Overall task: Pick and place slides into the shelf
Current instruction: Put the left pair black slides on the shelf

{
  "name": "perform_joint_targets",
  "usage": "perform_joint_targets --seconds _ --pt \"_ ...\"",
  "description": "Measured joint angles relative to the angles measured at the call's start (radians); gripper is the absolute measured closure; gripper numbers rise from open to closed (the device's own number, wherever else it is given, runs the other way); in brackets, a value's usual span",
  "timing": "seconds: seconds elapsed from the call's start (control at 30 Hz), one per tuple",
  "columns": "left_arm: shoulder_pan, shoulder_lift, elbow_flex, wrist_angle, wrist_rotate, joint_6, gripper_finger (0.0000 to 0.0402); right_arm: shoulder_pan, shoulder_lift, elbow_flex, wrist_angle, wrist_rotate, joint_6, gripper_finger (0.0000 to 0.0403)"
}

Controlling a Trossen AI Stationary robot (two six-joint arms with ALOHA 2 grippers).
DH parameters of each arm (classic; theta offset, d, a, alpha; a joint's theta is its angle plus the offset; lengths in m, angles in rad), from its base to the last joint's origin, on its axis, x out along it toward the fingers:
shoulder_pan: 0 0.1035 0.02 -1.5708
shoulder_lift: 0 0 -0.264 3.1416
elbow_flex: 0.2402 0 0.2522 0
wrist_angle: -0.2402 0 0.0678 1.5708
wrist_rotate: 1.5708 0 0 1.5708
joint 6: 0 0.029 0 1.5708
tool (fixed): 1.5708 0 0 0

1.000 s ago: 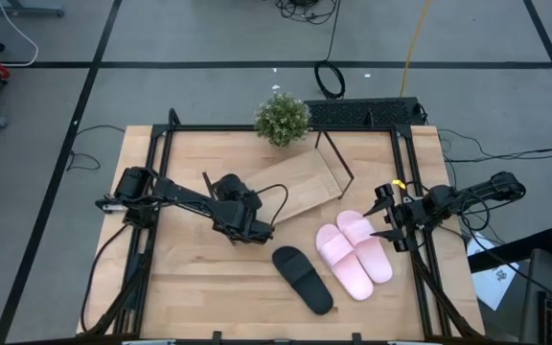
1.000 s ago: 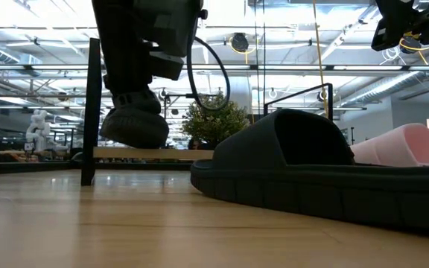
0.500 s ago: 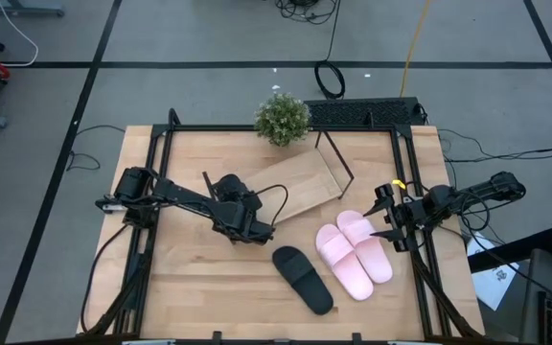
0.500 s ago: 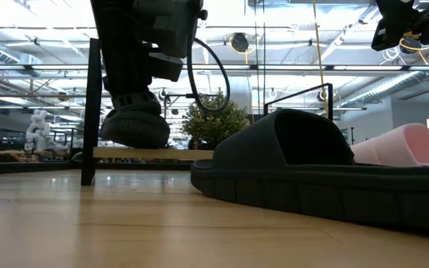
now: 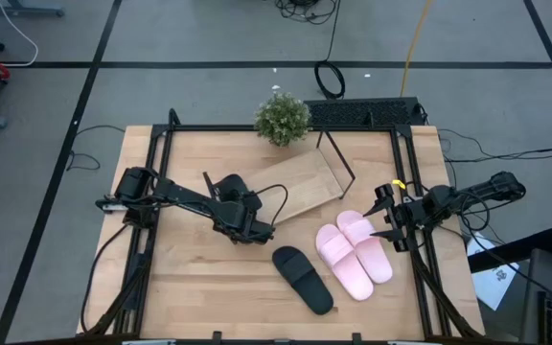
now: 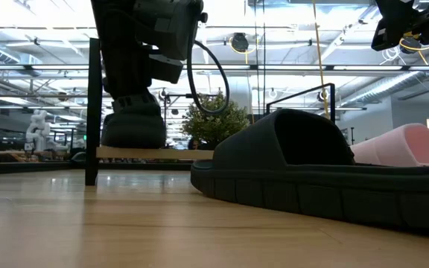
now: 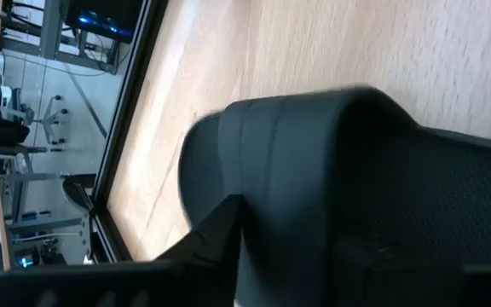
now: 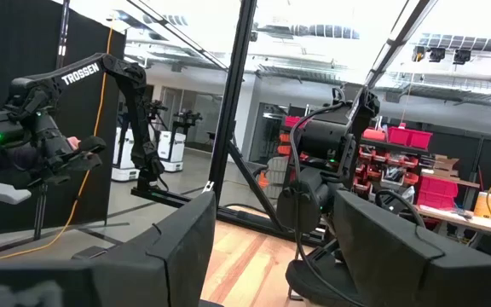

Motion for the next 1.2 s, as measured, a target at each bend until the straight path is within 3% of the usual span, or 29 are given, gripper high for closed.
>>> perform_joint_targets --seconds 0.33,1.2 --pt "-0.001 0.000 0.000 0.000 0.001 0.001 0.0229 0.000 0.000 0.000 0.000 0.000 0.000 0.0177" --pt "-0.001 -0.002 0.037 -0.045 0.026 -0.095 0.0227 0.000 0.000 0.000 0.000 0.000 0.000 0.0177"
